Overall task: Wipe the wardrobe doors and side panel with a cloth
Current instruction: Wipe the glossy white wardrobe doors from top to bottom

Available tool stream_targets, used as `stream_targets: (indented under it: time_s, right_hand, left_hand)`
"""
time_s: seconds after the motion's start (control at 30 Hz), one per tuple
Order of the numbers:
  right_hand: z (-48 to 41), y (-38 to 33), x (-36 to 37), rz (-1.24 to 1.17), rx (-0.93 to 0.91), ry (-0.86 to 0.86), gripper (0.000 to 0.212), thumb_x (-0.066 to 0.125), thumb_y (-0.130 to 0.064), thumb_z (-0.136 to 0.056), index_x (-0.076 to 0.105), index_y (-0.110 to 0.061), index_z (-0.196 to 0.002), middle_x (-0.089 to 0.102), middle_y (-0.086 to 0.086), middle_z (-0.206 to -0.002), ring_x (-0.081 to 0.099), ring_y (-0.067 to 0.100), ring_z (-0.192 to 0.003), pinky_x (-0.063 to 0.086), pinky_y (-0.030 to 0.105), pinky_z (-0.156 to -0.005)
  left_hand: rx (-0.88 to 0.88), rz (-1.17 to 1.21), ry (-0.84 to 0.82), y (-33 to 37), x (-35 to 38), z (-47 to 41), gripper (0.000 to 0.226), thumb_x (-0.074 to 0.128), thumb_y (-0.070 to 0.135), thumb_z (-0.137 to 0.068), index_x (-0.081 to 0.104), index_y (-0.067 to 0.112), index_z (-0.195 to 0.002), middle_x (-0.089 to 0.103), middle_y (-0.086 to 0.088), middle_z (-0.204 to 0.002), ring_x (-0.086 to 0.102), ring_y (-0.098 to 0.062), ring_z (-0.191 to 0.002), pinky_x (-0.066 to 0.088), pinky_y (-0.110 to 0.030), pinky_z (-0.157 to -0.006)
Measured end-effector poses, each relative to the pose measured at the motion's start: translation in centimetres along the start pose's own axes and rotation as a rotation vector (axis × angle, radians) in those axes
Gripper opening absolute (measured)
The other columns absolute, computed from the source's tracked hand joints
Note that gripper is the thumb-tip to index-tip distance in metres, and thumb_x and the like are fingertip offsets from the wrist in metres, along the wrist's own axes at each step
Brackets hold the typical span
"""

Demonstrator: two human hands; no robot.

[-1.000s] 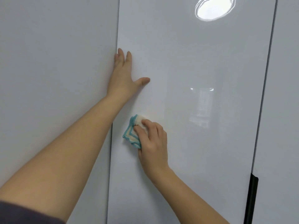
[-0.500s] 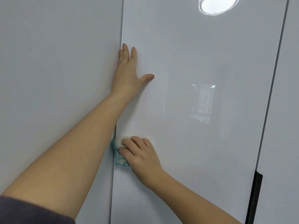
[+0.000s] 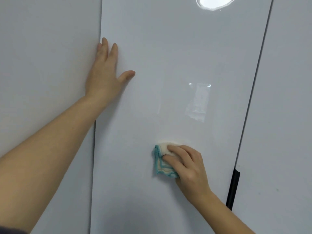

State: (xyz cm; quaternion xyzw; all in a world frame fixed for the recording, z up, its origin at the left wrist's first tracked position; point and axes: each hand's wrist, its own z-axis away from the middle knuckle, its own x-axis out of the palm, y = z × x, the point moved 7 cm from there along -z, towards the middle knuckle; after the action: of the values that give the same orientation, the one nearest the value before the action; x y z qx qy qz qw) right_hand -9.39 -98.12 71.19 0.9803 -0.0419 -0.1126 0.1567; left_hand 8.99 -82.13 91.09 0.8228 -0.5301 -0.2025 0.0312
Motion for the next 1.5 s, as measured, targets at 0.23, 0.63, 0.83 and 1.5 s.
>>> stream_targets:
  time_s: [0.23, 0.63, 0.83, 1.5]
  right_hand:
    - [3.1, 4.4, -4.1, 0.084, 0.094, -0.039, 0.033, 0.067, -0.010, -0.079, 0.061, -0.017, -0.111, 0.053, 0.004, -0.126, 0.051, 0.028, -0.112, 0.035, 0.031, -0.098]
    - [7.3, 4.7, -6.0, 0.045, 0.381, 0.028, 0.042, 0.049, 0.000, -0.079, 0.064, -0.005, -0.119, 0.046, 0.012, -0.131, 0.047, 0.034, -0.116, 0.038, 0.041, -0.100]
    - [7.7, 1.4, -2.6, -0.044, 0.346, 0.006, 0.042, 0.051, 0.000, -0.085, 0.052, -0.011, -0.126, 0.043, 0.013, -0.135, 0.043, 0.033, -0.121, 0.032, 0.037, -0.106]
    - [-3.6, -13.3, 12.0, -0.131, 0.069, -0.188, 0.032, 0.047, -0.001, -0.079, 0.068, -0.007, -0.102, 0.061, 0.012, -0.122, 0.049, 0.030, -0.110, 0.036, 0.037, -0.087]
  left_hand:
    - [0.044, -0.026, -0.005, -0.5, 0.1, 2.4, 0.081, 0.055, 0.046, -0.092, 0.014, 0.012, -0.153, -0.007, -0.005, -0.162, -0.002, -0.017, -0.149, 0.006, -0.021, -0.111]
    - [0.007, -0.093, -0.155, -1.8, 1.8, 5.8, 0.090, 0.055, 0.049, -0.089, 0.004, 0.014, -0.154, -0.013, -0.007, -0.161, -0.009, -0.020, -0.148, 0.009, -0.035, -0.119]
    - [0.013, -0.102, -0.165, -1.8, 1.8, 5.8, 0.093, 0.058, 0.049, -0.087, 0.003, 0.014, -0.154, -0.012, -0.008, -0.161, -0.009, -0.020, -0.148, 0.011, -0.035, -0.120]
    - [0.019, -0.137, -0.144, -1.7, 1.7, 5.7, 0.094, 0.054, 0.056, -0.087, 0.002, 0.014, -0.154, -0.011, -0.010, -0.161, -0.007, -0.021, -0.148, 0.009, -0.027, -0.118]
